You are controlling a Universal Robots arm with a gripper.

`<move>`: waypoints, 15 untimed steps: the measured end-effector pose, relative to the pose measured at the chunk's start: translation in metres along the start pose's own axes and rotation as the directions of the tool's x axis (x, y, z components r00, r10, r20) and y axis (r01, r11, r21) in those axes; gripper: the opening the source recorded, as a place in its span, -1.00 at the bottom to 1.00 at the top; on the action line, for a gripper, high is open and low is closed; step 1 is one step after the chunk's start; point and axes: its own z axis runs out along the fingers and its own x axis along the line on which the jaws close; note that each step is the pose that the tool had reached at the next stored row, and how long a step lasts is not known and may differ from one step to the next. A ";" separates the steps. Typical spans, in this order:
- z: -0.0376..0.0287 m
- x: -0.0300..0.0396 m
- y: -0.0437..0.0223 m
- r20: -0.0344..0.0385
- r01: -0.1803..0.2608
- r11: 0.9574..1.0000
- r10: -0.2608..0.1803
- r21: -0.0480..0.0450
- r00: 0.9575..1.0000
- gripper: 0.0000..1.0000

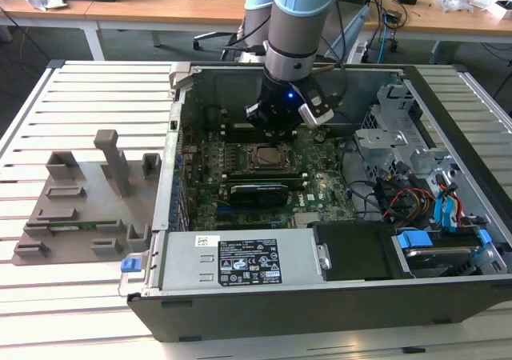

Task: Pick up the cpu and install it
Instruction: 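Install the first cpu locking lever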

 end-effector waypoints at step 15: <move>0.0007 0.0230 0.0017 0.017 0.001 1.000 -0.001 0.002 1.000 -0.79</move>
